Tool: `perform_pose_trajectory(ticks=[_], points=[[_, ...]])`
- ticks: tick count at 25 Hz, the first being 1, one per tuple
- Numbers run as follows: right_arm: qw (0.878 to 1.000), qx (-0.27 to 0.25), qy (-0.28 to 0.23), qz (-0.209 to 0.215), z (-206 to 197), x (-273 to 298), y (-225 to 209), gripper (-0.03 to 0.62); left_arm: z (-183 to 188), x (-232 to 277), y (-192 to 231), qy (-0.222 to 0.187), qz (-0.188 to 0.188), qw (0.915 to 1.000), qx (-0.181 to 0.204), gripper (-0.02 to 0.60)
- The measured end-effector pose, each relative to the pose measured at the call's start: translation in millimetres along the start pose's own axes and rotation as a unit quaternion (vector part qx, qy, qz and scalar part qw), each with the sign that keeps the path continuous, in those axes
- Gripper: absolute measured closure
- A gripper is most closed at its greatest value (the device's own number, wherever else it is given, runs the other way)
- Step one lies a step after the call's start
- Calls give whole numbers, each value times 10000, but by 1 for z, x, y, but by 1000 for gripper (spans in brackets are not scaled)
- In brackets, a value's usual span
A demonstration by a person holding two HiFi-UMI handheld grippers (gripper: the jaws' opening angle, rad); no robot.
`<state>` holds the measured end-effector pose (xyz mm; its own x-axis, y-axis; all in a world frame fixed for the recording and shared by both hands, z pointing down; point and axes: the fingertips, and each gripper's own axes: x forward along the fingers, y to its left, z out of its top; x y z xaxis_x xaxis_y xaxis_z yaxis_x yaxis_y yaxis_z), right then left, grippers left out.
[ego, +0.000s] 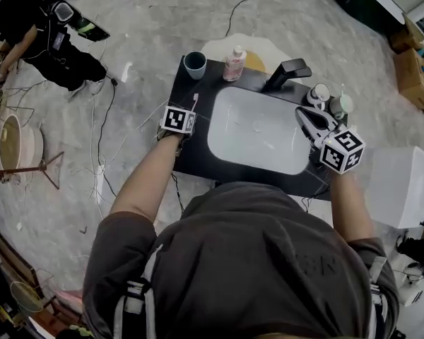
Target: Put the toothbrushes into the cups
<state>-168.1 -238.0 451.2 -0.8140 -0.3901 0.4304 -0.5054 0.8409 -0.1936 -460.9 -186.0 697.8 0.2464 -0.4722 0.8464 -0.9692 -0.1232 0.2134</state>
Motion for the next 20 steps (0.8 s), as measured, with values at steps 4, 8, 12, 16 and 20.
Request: perform_pose_trajectory(ticks=[4,8,12,16,20], points=[[9999,71,56,-55,2,17,10,602,-1,13,0,215,-174,9996,-56,442],[9998,118,77,-113,1,23,17,602,-6,25,-2,395,-14,9989,262,446],[9997,136,66,-176,0,25,19,602,0,25,12,322,347,9972,575,552],[9997,104,48,-228,3,23,19,602,-9,26,3,499,-226,9985,92,561],[9994,149,-13,-309,8,17,14,602,5,5,1,-38,-670,9969,-419,561]])
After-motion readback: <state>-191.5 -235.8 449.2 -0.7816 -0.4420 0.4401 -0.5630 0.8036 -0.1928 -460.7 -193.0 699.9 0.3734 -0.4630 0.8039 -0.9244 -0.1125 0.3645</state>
